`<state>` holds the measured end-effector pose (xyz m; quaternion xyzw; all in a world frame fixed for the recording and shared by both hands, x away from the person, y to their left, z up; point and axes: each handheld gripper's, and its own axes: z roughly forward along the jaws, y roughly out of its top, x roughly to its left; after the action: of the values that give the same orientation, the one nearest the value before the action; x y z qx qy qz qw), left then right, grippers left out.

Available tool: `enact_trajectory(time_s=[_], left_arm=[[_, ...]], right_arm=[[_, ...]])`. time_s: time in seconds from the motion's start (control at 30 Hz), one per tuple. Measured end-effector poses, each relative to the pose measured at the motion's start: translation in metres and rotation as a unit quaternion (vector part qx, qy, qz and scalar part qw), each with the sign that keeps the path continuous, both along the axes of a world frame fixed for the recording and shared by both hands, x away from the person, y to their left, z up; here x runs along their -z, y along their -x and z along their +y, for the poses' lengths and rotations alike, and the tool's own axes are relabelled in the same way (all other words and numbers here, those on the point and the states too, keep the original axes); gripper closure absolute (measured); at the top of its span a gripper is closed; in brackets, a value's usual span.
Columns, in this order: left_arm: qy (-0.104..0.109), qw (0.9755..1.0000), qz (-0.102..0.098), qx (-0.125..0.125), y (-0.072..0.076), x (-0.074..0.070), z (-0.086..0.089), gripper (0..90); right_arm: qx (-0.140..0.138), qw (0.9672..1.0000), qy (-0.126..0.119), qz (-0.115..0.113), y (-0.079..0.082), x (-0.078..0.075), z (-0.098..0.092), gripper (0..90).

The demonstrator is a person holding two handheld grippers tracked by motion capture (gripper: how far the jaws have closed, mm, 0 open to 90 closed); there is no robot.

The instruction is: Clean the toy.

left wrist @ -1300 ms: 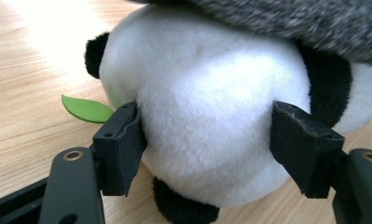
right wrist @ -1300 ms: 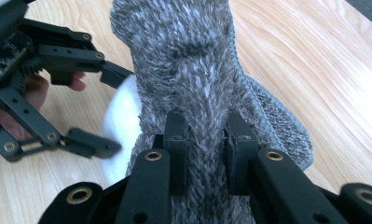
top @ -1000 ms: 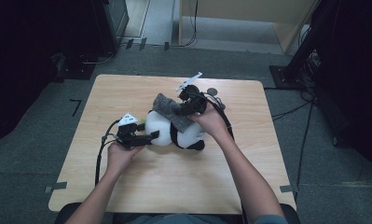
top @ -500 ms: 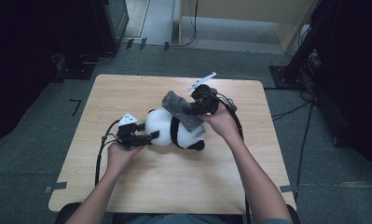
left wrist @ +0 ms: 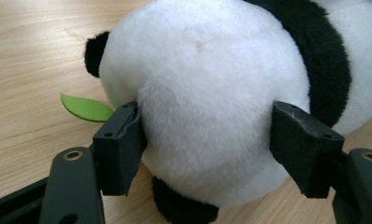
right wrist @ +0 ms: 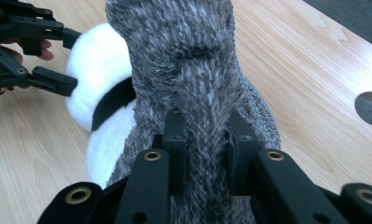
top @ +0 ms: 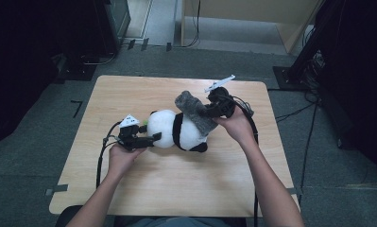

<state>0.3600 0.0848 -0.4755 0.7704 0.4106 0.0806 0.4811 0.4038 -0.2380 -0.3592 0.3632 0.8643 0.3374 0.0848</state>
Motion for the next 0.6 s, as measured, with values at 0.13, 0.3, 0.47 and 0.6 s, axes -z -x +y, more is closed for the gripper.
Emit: enact_trajectory(time_s=[0.13,0.3,0.47,0.6], left_arm=[[0.0,1.0,0.0,0.0,0.0,0.0,0.0,29.4],[0.001,1.0,0.0,-0.001,0.0,0.0,0.0,29.4],[0.003,1.0,0.001,-0.002,0.0,0.0,0.0,29.4],[0.003,1.0,0.0,-0.003,0.0,0.0,0.0,29.5]], right_arm=[[0.005,1.0,0.001,-0.001,0.002,0.0,-0.007,75.0],[0.01,0.9999,0.002,-0.001,0.004,-0.001,-0.012,75.0],[0.003,0.9999,-0.012,-0.003,0.006,-0.005,-0.009,75.0],[-0.015,0.9996,-0.018,-0.015,0.013,-0.015,0.004,75.4]])
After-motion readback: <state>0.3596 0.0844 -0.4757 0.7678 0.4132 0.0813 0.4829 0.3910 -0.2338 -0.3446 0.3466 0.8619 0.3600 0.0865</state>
